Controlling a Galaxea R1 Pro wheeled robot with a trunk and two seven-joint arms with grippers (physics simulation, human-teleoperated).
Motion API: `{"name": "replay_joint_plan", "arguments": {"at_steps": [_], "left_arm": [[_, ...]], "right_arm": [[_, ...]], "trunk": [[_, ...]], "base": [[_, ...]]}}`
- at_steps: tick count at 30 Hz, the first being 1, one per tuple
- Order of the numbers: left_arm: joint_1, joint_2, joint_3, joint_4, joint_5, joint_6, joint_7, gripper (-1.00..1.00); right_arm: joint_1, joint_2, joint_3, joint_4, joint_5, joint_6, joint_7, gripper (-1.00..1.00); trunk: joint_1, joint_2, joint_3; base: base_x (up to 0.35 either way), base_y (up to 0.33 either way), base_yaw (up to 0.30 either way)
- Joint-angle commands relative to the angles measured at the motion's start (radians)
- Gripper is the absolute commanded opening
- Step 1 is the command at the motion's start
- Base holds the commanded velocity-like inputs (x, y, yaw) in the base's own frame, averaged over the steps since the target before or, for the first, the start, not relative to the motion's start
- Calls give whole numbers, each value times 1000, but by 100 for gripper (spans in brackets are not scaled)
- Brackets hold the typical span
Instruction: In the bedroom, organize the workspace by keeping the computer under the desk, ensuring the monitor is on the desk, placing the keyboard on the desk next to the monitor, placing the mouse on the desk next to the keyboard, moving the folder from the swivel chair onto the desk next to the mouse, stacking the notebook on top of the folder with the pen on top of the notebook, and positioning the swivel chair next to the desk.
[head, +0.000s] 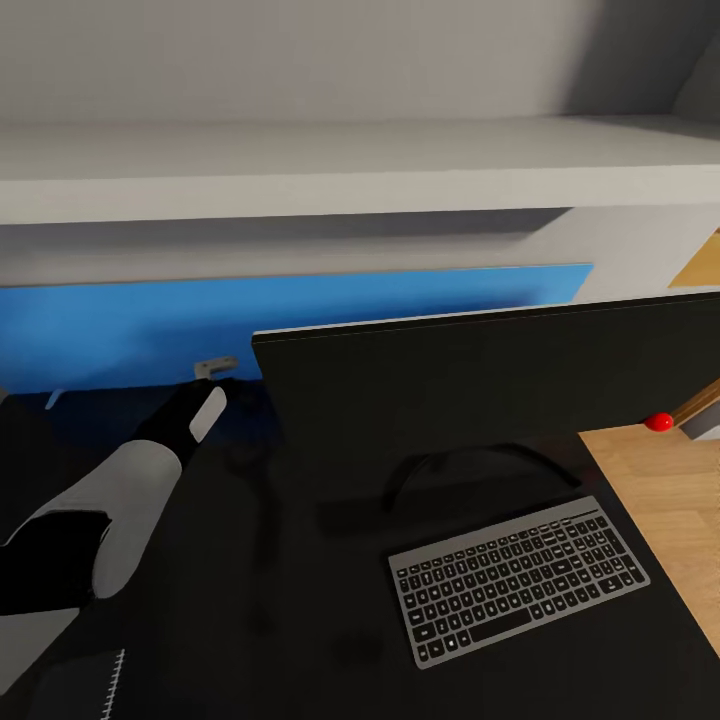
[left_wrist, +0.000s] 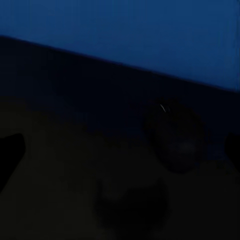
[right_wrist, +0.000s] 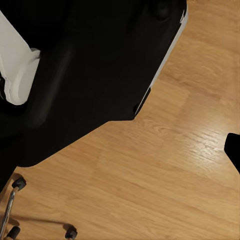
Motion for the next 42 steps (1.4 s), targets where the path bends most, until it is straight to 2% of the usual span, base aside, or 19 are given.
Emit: {"name": "replay_joint_plan", "arguments": {"at_steps": [1,31,42], "left_arm": [[0,1,-5,-2,8,4,6,100],[1,2,-4,-2,10,2,6,100],[-5,1,-6,-2,58,11,6,100]], "right_arm": [[-1,1,-6,-3,5,-5,6,100],[-1,2,-3,-1,0,-6,4,100],[-1,3,-2,-2,-1,-7,5,100]], "trunk": [[0,-1,-1],[0,-1,-2],[0,-1,-15]], "base": [[0,0,-6],[0,0,-26],[0,0,0]]}}
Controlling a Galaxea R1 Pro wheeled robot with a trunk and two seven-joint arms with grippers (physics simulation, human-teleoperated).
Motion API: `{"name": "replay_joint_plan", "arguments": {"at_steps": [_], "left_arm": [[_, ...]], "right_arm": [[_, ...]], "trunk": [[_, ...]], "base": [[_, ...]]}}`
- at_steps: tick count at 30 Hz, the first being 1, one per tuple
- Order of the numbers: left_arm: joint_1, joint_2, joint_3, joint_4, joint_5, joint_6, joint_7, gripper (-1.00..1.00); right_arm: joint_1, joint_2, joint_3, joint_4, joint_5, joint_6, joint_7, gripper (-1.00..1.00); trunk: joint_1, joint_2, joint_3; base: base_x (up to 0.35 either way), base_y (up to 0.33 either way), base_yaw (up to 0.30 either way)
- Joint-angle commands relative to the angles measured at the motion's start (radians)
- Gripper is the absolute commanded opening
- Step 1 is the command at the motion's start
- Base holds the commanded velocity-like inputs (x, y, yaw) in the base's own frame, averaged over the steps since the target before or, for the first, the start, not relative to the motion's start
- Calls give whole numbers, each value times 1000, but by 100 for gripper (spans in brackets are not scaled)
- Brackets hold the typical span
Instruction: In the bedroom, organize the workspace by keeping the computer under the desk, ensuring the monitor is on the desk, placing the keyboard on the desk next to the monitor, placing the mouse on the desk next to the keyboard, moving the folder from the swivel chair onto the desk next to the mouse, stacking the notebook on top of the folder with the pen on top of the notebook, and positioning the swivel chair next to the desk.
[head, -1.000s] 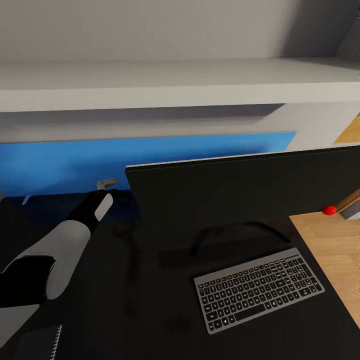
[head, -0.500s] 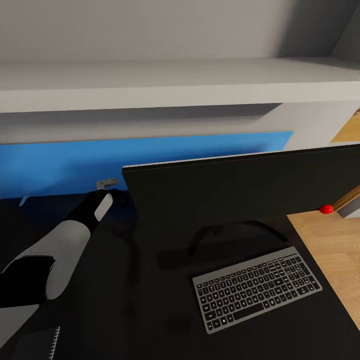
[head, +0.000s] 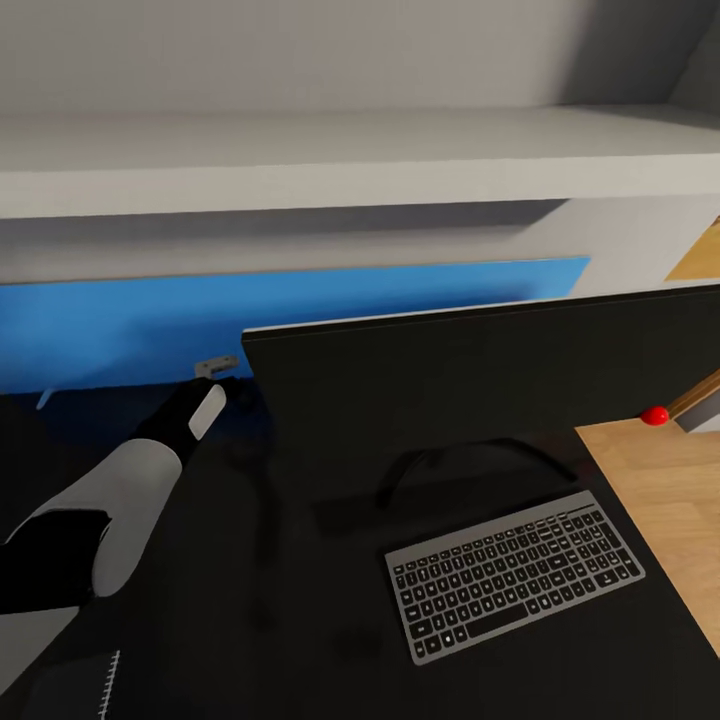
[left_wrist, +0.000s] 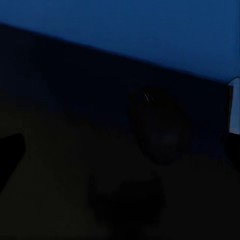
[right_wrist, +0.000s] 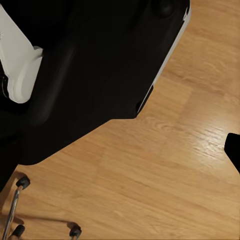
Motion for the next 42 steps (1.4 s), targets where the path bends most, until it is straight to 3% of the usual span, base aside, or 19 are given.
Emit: {"name": "replay_joint_plan", "arguments": {"at_steps": [1,25,36,42], "left_arm": [[0,0,-7,-2,8,3,7,100],[-1,4,-10,-17,5,1,10,100],[-61,-1,-15,-23,2,16,59,100],[-78,0,-14,-28,6,58,66,100]], "right_arm": [[-1,1,-6,-3,4,-5,7,100],[-1,3,-6,-3,6,-5,5,100],[-1,6,-6,-3,4,-5,5,100],[-1,6,-6,-3,4,-5,5,100]], "trunk": [[0,-1,-2],[0,-1,-40],[0,-1,-57],[0,-1,-67]], "base": [[0,0,0],[0,0,0],[0,0,0],[0,0,0]]}}
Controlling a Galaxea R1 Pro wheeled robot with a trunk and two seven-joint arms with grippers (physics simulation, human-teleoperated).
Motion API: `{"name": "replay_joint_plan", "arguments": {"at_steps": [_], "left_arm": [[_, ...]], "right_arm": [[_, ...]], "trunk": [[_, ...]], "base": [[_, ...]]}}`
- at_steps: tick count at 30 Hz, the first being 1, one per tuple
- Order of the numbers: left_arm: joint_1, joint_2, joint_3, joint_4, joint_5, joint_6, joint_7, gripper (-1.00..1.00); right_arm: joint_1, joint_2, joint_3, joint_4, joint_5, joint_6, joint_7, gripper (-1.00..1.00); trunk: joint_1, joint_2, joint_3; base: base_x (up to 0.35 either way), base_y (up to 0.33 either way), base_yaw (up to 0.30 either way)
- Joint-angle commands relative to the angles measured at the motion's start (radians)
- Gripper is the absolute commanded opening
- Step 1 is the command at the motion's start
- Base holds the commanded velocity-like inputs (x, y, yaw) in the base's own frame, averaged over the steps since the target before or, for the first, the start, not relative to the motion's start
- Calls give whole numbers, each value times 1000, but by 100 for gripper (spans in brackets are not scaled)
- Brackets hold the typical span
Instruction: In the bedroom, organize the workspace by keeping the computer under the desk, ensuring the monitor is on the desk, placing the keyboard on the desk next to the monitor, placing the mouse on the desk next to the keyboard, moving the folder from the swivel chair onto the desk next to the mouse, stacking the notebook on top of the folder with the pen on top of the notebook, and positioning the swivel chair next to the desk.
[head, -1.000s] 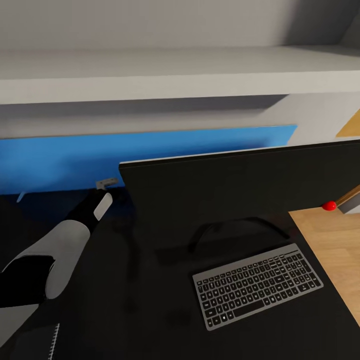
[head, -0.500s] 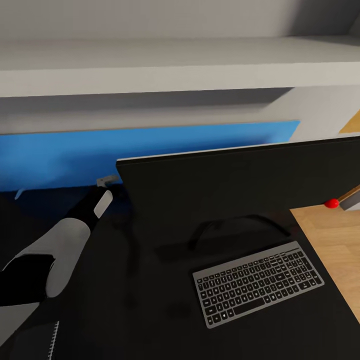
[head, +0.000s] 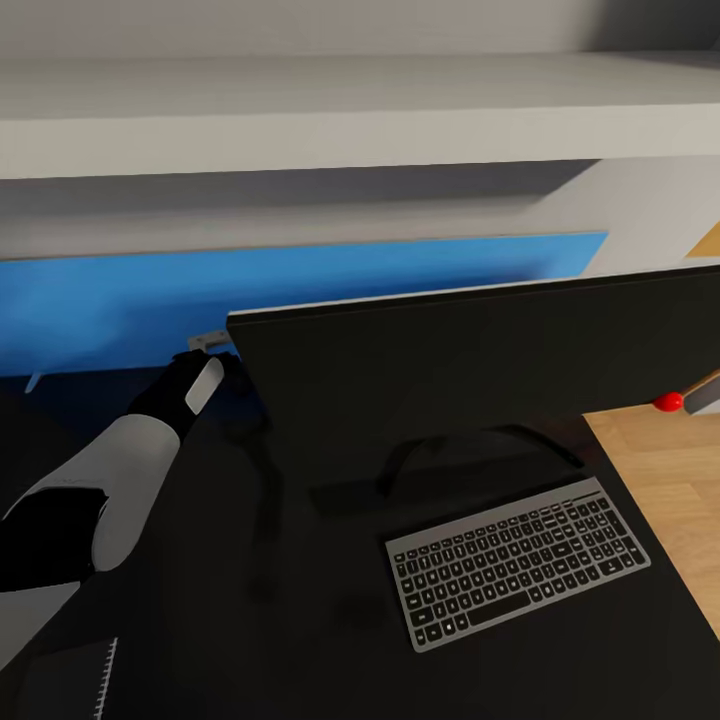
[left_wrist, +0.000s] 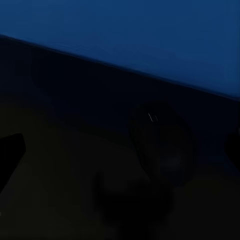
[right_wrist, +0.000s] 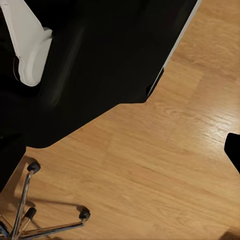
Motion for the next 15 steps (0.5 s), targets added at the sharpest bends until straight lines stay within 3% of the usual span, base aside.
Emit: {"name": "replay_joint_plan", "arguments": {"at_steps": [1,9,15], "left_arm": [[-2,1,-6,-2,9,10,11,100],[-4,-2,-1,-12,12,20,62,100],[7,-7,-4,-75,14,21,65,100]], "right_arm": [[0,1,-6,-3,4,-5,7,100],[-1,1,-6,-3,5,-5,7,100],[-1,1,-6,-3,5,-5,7,100]], "trunk": [[0,-1,-2],[0,-1,-15],[4,-8,-27]], "base": [[0,0,0],[0,0,0],[0,0,0]]}}
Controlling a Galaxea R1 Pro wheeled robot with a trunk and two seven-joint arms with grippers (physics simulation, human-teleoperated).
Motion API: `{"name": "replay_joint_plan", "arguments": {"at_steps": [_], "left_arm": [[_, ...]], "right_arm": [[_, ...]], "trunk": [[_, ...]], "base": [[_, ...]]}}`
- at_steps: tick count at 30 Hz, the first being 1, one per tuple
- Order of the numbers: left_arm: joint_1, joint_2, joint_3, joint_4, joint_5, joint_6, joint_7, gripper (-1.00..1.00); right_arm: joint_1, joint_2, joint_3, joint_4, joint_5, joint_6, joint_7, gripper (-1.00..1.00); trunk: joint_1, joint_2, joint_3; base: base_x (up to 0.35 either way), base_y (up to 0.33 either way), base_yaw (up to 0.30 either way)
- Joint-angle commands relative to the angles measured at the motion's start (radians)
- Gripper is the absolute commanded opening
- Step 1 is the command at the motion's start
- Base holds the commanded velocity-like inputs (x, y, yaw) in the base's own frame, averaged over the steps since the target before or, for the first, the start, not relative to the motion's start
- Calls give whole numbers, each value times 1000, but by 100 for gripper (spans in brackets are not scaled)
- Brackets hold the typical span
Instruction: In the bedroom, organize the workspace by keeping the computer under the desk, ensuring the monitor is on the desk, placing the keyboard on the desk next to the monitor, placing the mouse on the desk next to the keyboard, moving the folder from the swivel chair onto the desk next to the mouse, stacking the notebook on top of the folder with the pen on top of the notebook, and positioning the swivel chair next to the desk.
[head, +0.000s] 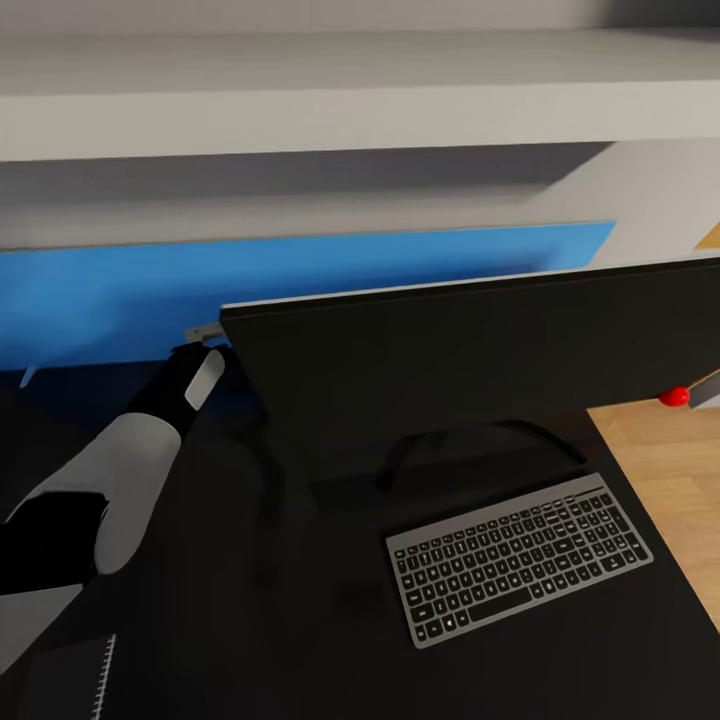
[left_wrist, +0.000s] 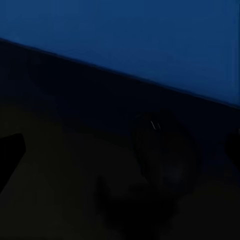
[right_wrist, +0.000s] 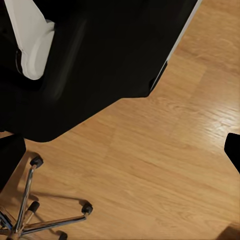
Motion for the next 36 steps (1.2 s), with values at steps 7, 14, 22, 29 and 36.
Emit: {"name": "replay_joint_plan", "arguments": {"at_steps": [7,14,22,29,36], "left_arm": [[5,1,-3,-19,12,14,-5,100],[6,1,-2,-18,13,18,-17,100],[5,0,-3,-14,13,18,-24,100],[10,-2,-8,-20,11,16,-25,100],[10,-2,-10,-21,5,17,-14,100]], "right_arm": [[-1,1,-6,-3,5,-5,7,100],[0,0,-5,-3,5,-5,7,100],[0,0,-5,-3,5,-12,7,100],[0,0,-5,-3,6,-17,7,100],[0,0,-6,-3,6,-18,7,100]], "trunk": [[27,-50,-33],[54,-99,-63],[73,-134,-82],[73,-134,-82],[73,-134,-82]], "base": [[0,0,0],[0,0,0],[0,0,0],[0,0,0],[0,0,0]]}}
